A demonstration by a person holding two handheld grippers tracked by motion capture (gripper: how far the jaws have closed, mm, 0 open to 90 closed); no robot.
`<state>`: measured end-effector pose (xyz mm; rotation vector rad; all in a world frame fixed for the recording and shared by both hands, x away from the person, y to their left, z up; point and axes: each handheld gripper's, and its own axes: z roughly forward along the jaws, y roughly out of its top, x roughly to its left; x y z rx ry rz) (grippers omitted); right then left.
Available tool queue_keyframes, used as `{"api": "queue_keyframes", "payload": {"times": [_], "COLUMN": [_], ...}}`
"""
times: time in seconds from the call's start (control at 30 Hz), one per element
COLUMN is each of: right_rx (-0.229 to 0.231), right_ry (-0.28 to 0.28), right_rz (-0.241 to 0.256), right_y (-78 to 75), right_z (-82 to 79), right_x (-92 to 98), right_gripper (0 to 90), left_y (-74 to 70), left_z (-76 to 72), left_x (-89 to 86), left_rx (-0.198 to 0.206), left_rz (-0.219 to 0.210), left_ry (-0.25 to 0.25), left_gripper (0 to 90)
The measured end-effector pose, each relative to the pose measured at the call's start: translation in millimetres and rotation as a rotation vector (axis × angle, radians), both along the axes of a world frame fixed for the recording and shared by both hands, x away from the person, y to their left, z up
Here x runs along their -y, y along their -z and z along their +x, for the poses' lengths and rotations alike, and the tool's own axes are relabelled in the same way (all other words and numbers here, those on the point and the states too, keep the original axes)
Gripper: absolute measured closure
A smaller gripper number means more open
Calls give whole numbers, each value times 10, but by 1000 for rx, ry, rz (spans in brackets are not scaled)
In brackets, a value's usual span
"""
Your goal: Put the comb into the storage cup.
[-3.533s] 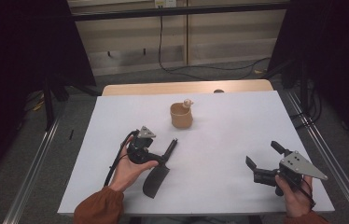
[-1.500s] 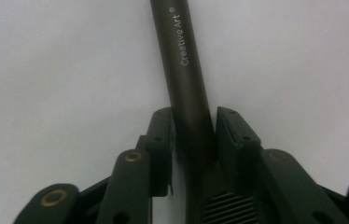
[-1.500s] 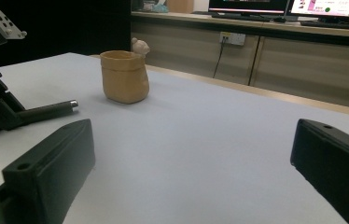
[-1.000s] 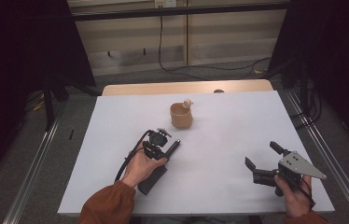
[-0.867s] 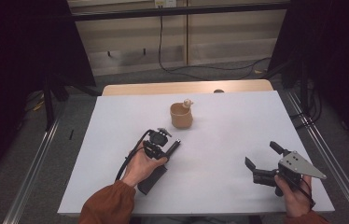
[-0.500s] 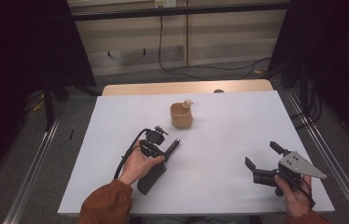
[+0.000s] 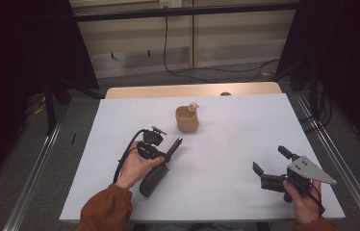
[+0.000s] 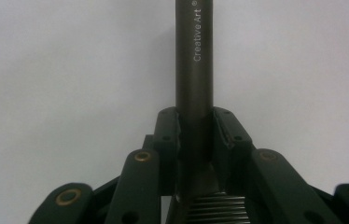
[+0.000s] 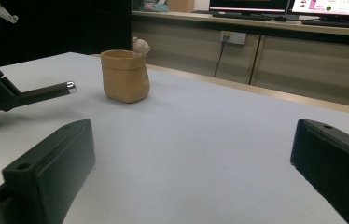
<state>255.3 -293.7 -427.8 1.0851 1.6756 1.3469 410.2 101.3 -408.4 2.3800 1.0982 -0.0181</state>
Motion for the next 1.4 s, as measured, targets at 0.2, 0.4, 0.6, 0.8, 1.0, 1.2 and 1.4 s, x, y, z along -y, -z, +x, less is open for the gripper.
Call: {"api": "queue_keyframes", "payload": {"times": [0.2,0.4,0.6,0.8,1.0,1.2,1.4], "right_rx": [1,2,0,-16,-9,-14,-14], "right_ry": [-1,0,-1,-2,-36,-44,-52], "right_rz": [2,2,0,7,-6,-7,-1], "right_y": [1,1,1,3,-9,-8,-8], "right_z": [1,1,2,13,1,2,-1], "right_x": [0,0,2,13,14,13,6], "right_gripper": [0,0,0,0,0,0,0], "left_y": [-62,-160,-223,-277,-364,-426,-471], "left_z": [10,-10,-40,-72,-113,-161,-208], "left_x": [-70,-108,-113,-131,-144,-130,-98], "left_rx": [13,51,84,133,178,200,213], "left_rz": [-29,-55,-77,-101,-126,-165,-190], "left_ry": [-16,6,33,29,60,97,123], "left_gripper": [730,730,730,730,730,730,731]}}
